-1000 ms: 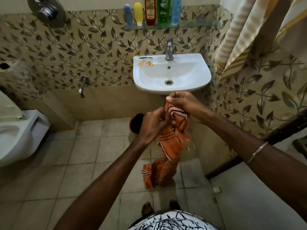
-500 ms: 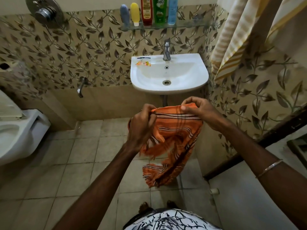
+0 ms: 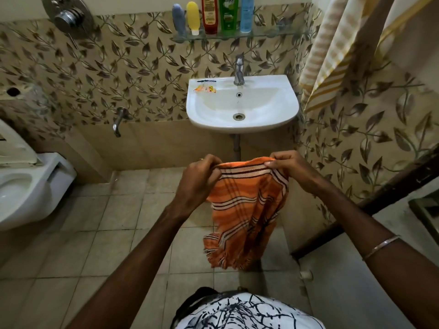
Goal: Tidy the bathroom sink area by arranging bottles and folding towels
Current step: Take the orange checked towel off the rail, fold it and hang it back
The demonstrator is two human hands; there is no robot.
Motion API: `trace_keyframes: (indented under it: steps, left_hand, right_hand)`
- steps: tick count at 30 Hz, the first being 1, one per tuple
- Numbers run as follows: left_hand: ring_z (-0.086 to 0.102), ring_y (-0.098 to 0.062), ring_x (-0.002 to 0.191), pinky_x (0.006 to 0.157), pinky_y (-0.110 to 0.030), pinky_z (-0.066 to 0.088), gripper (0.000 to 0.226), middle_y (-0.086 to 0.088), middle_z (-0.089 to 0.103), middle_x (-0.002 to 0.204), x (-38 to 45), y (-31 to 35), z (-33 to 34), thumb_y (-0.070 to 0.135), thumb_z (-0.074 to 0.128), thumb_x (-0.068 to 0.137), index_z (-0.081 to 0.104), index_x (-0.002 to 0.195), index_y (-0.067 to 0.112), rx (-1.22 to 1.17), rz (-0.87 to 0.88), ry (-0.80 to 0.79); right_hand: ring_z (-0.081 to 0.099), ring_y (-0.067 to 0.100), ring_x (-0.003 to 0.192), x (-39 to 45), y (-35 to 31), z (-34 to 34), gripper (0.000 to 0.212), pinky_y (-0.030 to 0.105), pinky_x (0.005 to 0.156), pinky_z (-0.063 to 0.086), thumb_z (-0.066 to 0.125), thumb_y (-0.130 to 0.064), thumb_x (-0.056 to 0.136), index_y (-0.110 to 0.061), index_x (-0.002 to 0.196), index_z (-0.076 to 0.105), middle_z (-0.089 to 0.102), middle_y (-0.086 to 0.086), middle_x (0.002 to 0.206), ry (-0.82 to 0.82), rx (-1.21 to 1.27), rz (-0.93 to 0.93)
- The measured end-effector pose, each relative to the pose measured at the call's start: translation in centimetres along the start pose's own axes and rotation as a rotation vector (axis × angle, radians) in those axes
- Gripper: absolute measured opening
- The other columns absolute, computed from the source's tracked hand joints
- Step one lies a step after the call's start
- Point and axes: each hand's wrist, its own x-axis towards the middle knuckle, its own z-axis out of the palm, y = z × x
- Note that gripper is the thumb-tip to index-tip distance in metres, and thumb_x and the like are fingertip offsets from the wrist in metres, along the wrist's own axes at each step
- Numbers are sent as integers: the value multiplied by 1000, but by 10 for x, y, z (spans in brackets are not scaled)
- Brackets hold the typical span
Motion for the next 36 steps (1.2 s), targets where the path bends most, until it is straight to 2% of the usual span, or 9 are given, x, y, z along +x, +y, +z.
trace_keyframes:
  steps: [5, 9, 12, 16, 19, 23, 26, 32, 36]
  left_hand:
    - [63, 4, 83, 70, -13, 46, 9, 14, 67, 88, 3, 20, 4, 19, 56, 100, 64, 102, 18, -324, -127, 10]
    - [64, 1, 79, 65, -14, 48, 10, 10, 68, 85, 8, 32, 7, 25, 59, 99, 65, 99, 17, -320, -77, -40]
    - [66, -5, 76, 64, -24, 52, 14, 7, 70, 82, 9, 32, 8, 29, 60, 98, 67, 93, 20, -299, -76, -66]
    - [65, -5, 71, 61, -28, 50, 14, 7, 70, 78, 3, 30, 11, 29, 63, 97, 71, 91, 20, -219, -25, -126]
    - [65, 0, 70, 61, -21, 49, 10, 10, 71, 78, -4, 28, 10, 28, 69, 92, 73, 91, 18, -219, -81, -89]
    - [64, 3, 68, 59, -15, 48, 10, 13, 68, 73, -9, 28, 5, 26, 69, 92, 70, 84, 20, -224, -114, -82]
    - [58, 7, 61, 53, -9, 38, 21, 15, 61, 66, -10, 29, 2, 26, 63, 96, 62, 74, 26, -193, -125, -49]
    - [46, -1, 54, 51, -21, 39, 34, 10, 48, 62, -9, 25, -4, 32, 56, 100, 50, 68, 23, -438, -282, 72]
    - [48, -4, 56, 51, -20, 41, 33, 7, 49, 64, -5, 23, -12, 30, 53, 102, 53, 71, 18, -542, -303, 99]
  right_hand:
    - [67, 21, 72, -1, 11, 7, 26, 27, 64, 53, 68, -19, 85, 5, 94, 67, 69, 11, 83, -116, -2, 66]
    - [72, 32, 95, -6, 20, 29, 29, 40, 84, 57, 67, -25, 92, -4, 112, 69, 74, 17, 107, -204, 2, 31]
    - [71, 38, 92, -6, 22, 40, 35, 48, 81, 54, 71, -35, 87, -4, 105, 71, 73, 20, 103, -170, 34, -35]
    - [52, 18, 71, -3, 13, 53, 23, 30, 62, 39, 69, -32, 83, -10, 89, 66, 55, 12, 82, -207, 189, -35]
    - [58, 12, 76, -3, 16, 65, 5, 20, 64, 44, 64, -19, 88, -18, 88, 69, 63, 2, 83, -237, 234, -78]
    - [60, 5, 71, -4, 20, 74, 15, 17, 63, 46, 58, -10, 98, -11, 87, 69, 65, -5, 78, -187, 222, -139]
    - [62, 2, 68, -7, 23, 81, 15, 16, 62, 48, 62, -12, 96, -11, 83, 70, 67, -8, 74, -175, 141, -174]
    - [72, 15, 82, -4, 65, 85, 11, 34, 73, 58, 70, -21, 91, -12, 94, 76, 75, 1, 89, -71, -66, -151]
    - [66, -4, 82, -5, 90, 89, 17, 16, 69, 50, 61, -18, 97, -19, 107, 75, 71, -13, 93, 114, -338, -212]
